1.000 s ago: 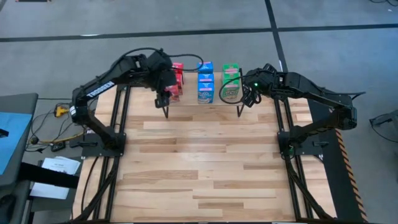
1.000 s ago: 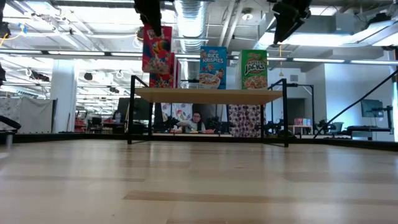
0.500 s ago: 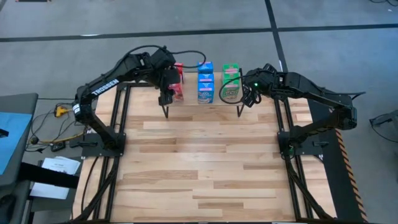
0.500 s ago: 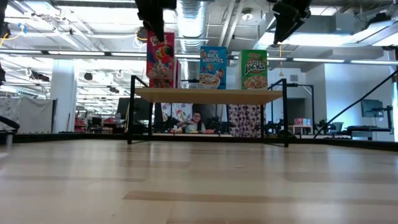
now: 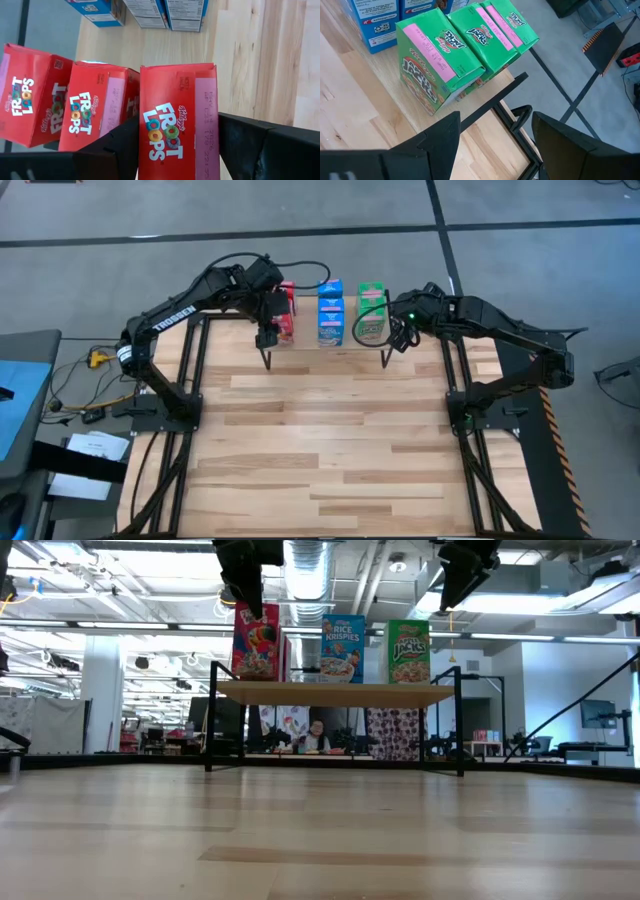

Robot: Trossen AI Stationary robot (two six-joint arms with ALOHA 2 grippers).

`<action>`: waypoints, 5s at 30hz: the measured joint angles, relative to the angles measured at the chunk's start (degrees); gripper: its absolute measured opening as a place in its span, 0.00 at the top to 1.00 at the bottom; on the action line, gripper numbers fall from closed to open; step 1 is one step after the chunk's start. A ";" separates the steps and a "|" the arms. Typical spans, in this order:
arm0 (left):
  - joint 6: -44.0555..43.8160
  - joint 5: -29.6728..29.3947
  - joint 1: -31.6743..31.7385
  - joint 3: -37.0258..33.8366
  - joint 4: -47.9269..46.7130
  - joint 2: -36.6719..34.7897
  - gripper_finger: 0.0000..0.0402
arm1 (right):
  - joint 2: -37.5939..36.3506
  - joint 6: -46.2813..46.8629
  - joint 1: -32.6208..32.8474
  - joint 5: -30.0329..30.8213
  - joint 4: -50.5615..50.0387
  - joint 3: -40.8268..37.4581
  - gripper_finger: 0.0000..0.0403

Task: Stack cereal on shelf
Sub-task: Put the red cereal box on the shelf aligned with the other red cereal box

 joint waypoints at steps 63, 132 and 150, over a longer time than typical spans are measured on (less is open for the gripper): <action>-0.88 0.39 0.78 0.00 -0.27 0.00 0.46 | 0.00 0.01 0.01 -1.43 0.02 -0.01 0.33; -3.75 -4.60 -1.41 4.14 -1.21 -0.55 0.31 | -0.01 0.03 0.01 -1.42 0.07 -0.01 0.33; -11.91 -9.87 -1.31 13.18 -21.53 -0.63 0.31 | 0.00 0.12 0.01 -1.42 0.07 -0.01 0.33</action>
